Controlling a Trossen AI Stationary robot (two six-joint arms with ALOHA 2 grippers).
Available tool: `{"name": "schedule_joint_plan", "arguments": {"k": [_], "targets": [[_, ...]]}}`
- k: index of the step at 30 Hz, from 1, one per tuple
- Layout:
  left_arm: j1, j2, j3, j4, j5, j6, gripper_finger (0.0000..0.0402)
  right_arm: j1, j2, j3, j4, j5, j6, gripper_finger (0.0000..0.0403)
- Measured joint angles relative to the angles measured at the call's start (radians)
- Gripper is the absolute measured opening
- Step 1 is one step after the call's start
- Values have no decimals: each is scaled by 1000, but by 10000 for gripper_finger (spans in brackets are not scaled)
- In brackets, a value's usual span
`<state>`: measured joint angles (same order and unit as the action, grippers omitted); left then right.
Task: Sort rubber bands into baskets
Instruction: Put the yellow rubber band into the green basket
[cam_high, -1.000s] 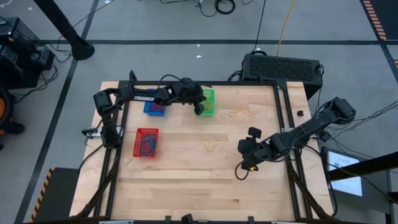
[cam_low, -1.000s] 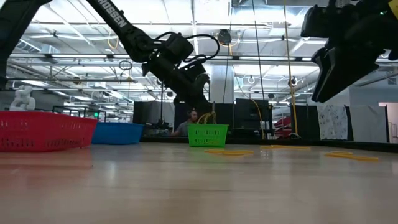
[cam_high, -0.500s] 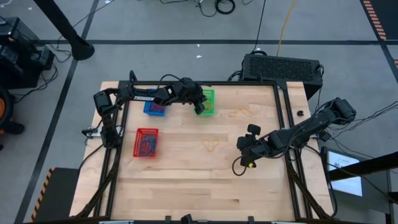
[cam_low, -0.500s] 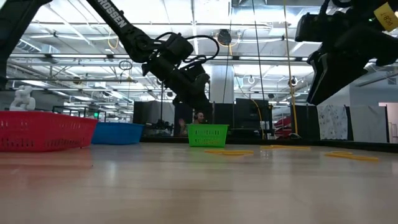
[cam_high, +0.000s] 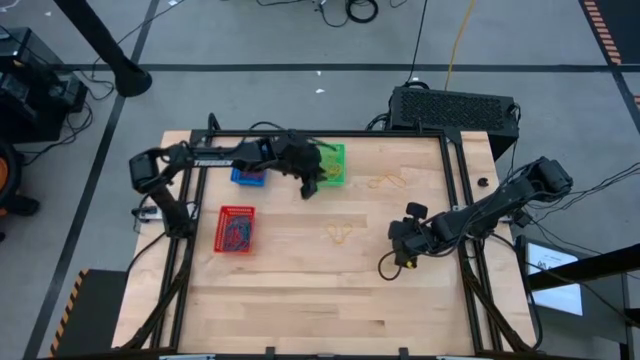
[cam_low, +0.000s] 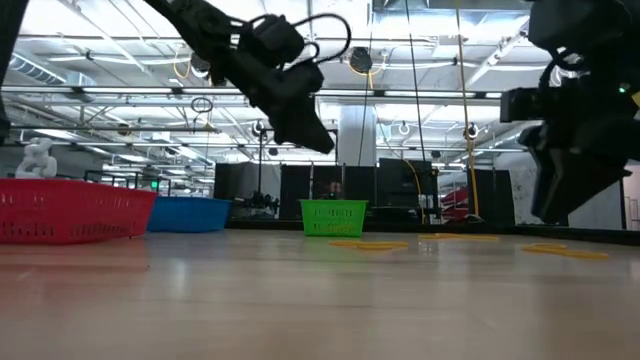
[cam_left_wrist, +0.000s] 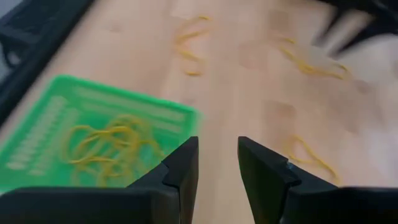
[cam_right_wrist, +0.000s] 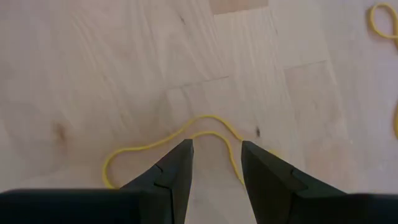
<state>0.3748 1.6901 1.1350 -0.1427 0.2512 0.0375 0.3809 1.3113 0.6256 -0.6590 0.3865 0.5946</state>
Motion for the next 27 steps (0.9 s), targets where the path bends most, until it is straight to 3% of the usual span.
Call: {"name": "schedule_joint_plan", "arguments": {"k": [6, 11, 13, 21, 27], "targets": [[-122, -33, -69, 87, -6, 58, 118, -6, 0, -28, 25, 1, -55, 130], [-183, -38, -100, 187, -20, 105, 118, -15, 0, -55, 61, -11, -230, 130], [-194, -38, -101, 196, -21, 124, 118, -22, 0, -55, 59, -37, -319, 130], [-205, -38, -101, 224, -20, 163, 118, -89, 0, -55, 84, -57, -374, 130], [-205, -38, -111, 220, 15, 184, 118, -192, 22, -55, 117, -160, -467, 130]]}}
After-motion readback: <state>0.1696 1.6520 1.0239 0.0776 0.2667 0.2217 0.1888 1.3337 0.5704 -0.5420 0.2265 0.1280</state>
